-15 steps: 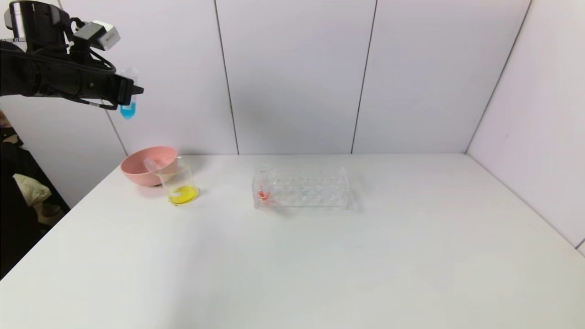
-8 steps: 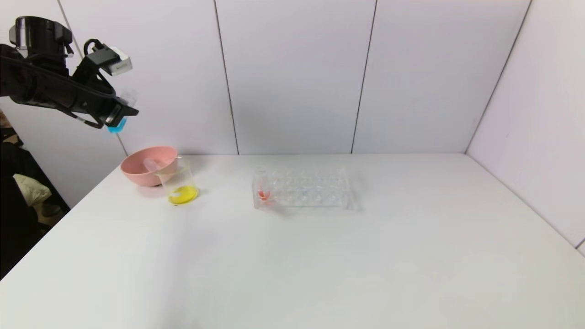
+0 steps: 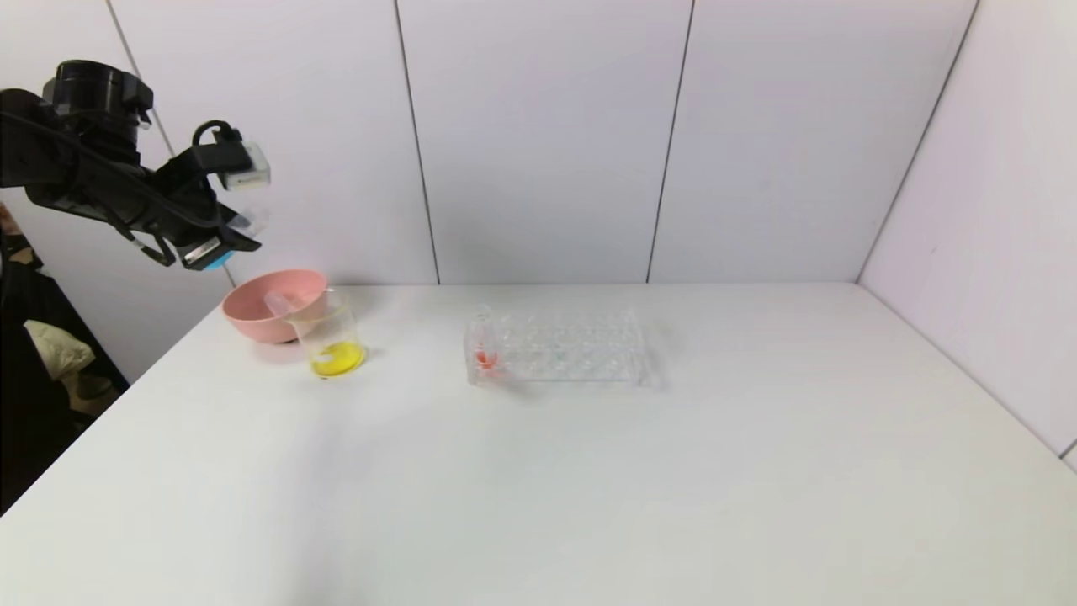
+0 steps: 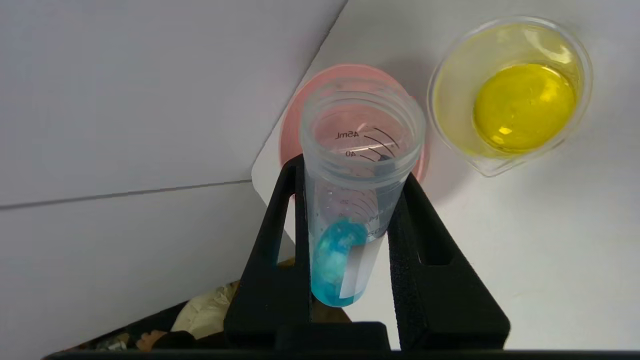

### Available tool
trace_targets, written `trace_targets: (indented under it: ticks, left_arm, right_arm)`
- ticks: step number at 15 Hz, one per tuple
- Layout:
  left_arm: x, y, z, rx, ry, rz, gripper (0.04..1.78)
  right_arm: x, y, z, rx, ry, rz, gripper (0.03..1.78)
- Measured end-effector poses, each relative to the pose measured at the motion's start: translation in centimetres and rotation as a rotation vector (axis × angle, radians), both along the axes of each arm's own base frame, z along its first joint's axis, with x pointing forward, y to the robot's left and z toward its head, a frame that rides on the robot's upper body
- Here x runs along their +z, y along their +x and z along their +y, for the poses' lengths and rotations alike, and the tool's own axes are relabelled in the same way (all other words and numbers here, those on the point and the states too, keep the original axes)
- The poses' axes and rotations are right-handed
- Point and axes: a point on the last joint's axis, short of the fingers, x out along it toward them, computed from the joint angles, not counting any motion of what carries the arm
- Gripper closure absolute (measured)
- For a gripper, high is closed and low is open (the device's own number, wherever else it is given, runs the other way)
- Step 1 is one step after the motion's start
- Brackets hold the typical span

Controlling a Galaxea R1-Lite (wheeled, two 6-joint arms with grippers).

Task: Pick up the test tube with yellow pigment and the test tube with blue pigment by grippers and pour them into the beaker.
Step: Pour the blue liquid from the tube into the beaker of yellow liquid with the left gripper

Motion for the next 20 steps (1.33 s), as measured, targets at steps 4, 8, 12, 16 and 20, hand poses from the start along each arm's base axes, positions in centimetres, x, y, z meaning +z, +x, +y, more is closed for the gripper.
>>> trace_targets:
  ticks: [4, 8, 12, 16, 20]
  left_arm:
    - [-0.5, 0.0, -0.2, -0.047, 0.002, 0.025, 1.37]
    - [-0.9, 0.2, -0.4, -0.050, 0.002, 0.038, 1.37]
    - [-0.9, 0.2, -0.7, -0.048, 0.018, 0.046, 1.37]
    - [-1.3, -0.2, -0.5, -0.093, 0.080, 0.094, 1.37]
    - [-1.6, -0.6, -0.2, -0.087, 0.209, 0.141, 1.37]
  right_arm:
    - [0.0, 0.0, 0.0, 0.000, 0.000, 0.000, 0.10]
    - [0.0, 0.0, 0.0, 0.000, 0.000, 0.000, 0.10]
    - [0.0, 0.0, 0.0, 0.000, 0.000, 0.000, 0.10]
    - [0.0, 0.0, 0.0, 0.000, 0.000, 0.000, 0.10]
    - [0.0, 0.0, 0.0, 0.000, 0.000, 0.000, 0.10]
